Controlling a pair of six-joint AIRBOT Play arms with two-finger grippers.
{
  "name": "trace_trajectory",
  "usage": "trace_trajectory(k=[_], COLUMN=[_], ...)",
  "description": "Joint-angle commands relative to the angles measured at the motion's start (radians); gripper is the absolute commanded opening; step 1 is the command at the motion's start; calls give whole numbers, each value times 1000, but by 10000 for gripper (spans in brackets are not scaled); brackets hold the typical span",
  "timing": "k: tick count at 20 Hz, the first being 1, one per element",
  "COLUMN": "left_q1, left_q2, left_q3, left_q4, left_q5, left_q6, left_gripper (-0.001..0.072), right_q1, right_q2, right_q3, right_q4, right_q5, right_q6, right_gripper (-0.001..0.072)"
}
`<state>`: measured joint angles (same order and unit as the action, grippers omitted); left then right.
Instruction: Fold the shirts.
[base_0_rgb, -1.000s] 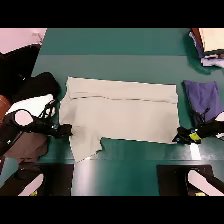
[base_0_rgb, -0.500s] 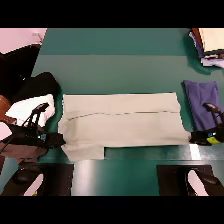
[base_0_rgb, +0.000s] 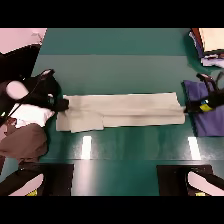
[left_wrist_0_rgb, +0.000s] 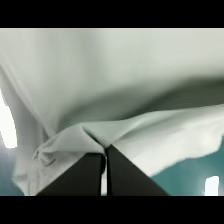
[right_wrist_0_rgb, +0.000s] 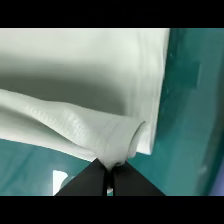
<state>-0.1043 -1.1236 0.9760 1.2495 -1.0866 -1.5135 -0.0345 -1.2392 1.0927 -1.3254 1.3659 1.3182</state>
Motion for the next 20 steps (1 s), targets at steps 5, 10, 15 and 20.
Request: trace_trajectory(k=[5,10,15,20], left_q1=[1,1,1,-76], left_q2=[-277,-261,-249,-261], left_q3=[152,267,292,286], left_q4=[6,19,-70,-166], left_q5=[196,40,-18,54], left_q6=[46,48,58,47], left_gripper=[473,498,28,28], right_q1=[5,-106,-277,-285], right_q2=[-328,-350,-299,-347], right_q3=[294,325,114,-43], right_q4=[150,285,288,448], right_q5=[-39,50,44,-41], right_q6=[1,-45,-58,-144], right_gripper=[252,412,577,574])
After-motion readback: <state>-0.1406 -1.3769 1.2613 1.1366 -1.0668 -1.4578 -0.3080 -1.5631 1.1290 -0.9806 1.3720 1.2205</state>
